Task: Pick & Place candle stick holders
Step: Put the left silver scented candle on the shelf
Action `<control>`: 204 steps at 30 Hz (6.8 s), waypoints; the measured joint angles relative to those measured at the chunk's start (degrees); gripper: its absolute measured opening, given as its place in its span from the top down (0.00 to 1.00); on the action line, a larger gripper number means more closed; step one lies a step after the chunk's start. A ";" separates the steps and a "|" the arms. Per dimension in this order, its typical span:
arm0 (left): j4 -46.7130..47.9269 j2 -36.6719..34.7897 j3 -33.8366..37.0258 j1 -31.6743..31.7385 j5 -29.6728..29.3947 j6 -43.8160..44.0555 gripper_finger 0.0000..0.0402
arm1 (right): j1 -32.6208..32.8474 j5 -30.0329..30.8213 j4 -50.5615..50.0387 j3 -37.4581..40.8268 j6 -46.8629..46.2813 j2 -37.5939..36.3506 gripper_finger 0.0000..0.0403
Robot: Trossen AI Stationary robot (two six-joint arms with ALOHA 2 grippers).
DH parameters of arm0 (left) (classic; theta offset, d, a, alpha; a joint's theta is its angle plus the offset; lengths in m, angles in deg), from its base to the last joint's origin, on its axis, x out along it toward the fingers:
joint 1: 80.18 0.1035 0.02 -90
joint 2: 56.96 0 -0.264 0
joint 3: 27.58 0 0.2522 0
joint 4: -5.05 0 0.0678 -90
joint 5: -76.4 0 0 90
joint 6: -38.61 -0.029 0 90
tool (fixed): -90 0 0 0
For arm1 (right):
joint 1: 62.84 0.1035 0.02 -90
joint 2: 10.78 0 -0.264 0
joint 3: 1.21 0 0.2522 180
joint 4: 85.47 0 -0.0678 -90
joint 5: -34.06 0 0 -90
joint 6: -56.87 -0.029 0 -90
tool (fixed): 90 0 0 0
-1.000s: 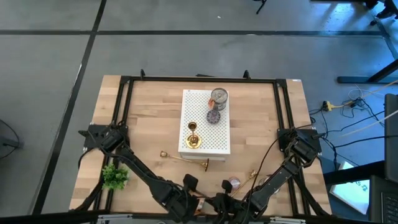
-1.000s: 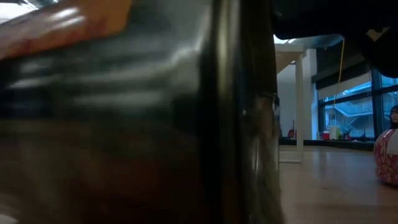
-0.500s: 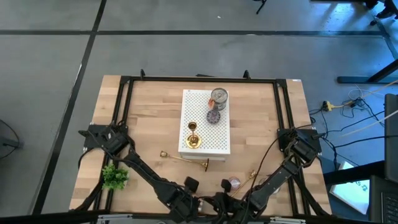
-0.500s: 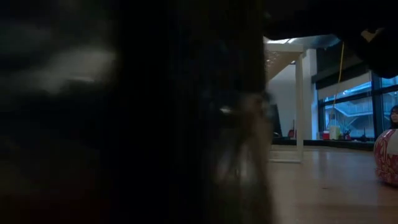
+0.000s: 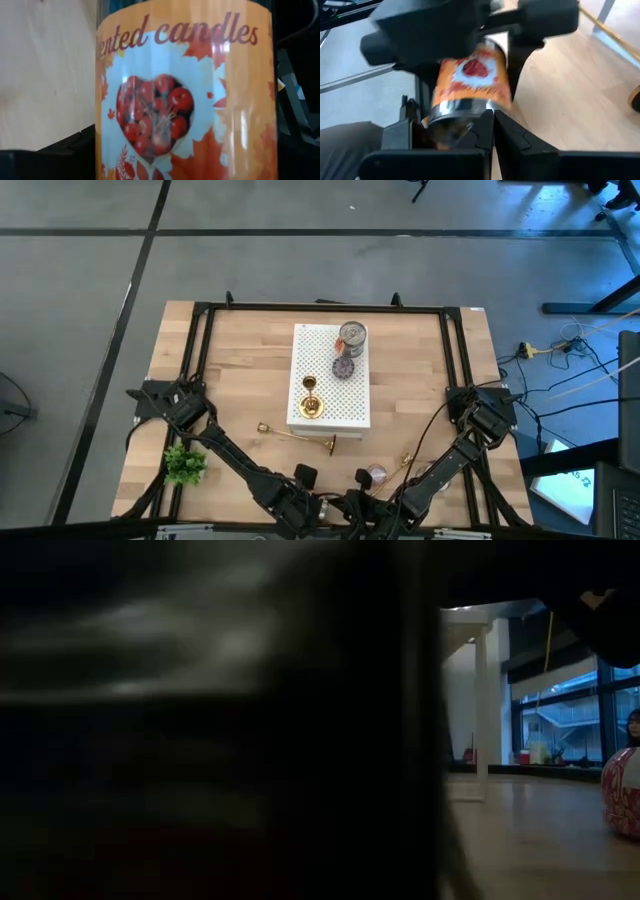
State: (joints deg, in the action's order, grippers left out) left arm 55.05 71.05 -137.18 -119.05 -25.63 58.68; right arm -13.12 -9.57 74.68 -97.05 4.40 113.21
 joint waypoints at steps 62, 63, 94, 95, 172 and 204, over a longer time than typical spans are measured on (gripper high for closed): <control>22.78 -19.44 2.68 -22.26 -77.91 36.00 0.14 | 0.33 -4.59 24.41 -0.09 59.22 -20.90 0.67; 23.86 -19.52 2.68 -21.51 -77.90 36.94 0.14 | 0.13 -4.60 24.53 -0.09 59.36 -20.92 0.61; -29.89 -19.40 2.73 -11.19 -53.81 -23.61 0.14 | -4.36 -10.80 17.83 -0.07 47.74 -20.87 0.15; -32.09 -19.44 2.72 -10.90 -52.50 -25.12 0.14 | -4.22 -11.34 18.81 -0.07 48.60 -20.90 0.15; -47.11 -17.24 2.79 -2.30 -35.99 -29.45 0.15 | -3.56 3.15 42.48 -0.22 67.73 -15.30 0.01; -30.50 -19.75 2.48 -8.83 -53.85 -19.02 0.08 | 0.28 12.30 37.69 -4.63 64.87 -14.88 0.13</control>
State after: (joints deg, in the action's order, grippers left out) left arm 24.55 51.31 -134.70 -127.88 -79.49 39.66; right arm -12.84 2.73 112.37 -101.69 69.27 98.32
